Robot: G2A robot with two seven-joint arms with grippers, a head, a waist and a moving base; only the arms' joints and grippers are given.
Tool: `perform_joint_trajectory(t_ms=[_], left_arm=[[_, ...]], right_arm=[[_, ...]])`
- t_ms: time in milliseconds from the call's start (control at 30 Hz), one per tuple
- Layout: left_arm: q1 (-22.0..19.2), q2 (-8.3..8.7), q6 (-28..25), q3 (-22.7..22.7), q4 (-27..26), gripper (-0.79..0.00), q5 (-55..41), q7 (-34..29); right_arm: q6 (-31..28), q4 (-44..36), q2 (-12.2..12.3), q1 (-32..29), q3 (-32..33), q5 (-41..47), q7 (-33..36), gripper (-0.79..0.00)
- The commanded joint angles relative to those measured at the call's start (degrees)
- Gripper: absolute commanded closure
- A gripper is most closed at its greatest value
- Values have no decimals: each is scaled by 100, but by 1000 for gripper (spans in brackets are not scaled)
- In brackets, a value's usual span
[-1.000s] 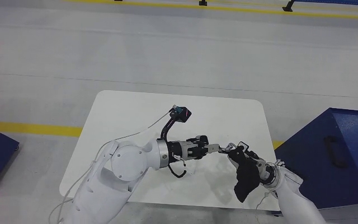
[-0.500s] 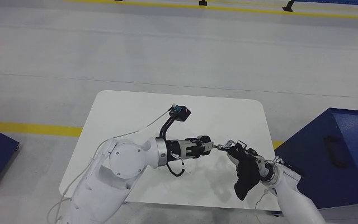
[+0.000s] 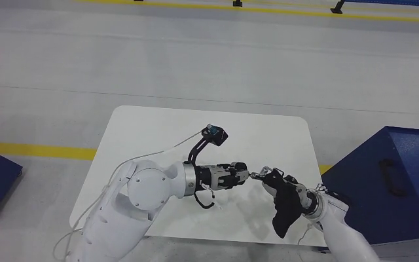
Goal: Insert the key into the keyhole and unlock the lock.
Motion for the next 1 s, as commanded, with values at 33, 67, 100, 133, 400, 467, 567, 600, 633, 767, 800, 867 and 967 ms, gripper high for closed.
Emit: perform_joint_trajectory(t_ms=[33,67,100,133,400,467,567,600,633,767,800,867,967], left_arm=[[21,28,-118,-43,-44,0,79,-50],[28,37,-162,-58,-65,0,113,-57],[42,45,-193,-76,-80,0,113,-65],[56,52,-209,-97,-89,0,101,-66],[125,105,-280,-203,-212,0,137,-77],[137,119,-322,-222,-241,0,167,-81],[146,137,-327,-260,-280,0,155,-109],[148,142,-322,-273,-289,0,152,-110],[151,148,-313,-282,-301,0,153,-114],[157,166,-285,-309,-334,0,145,-109],[163,169,-288,-312,-339,0,132,-96],[169,176,-288,-320,-340,0,120,-72],[174,187,-309,-323,-341,0,131,-38]], right_arm=[[90,-79,71,9,-136,220,-88,0],[131,-117,98,3,-207,325,-129,0],[168,-143,128,10,-260,446,-166,0],[179,-150,161,27,-287,504,-178,0],[174,-164,390,111,-554,793,-172,0],[194,-177,447,143,-633,868,-192,0],[176,-164,530,189,-720,929,-175,0],[164,-155,557,204,-739,940,-162,0],[152,-146,583,218,-756,966,-150,0],[104,-120,675,263,-829,1071,-103,0],[87,-123,696,272,-850,1088,-85,0],[67,-124,733,282,-909,1146,-65,0],[85,-148,786,307,-1022,1282,-83,0]])
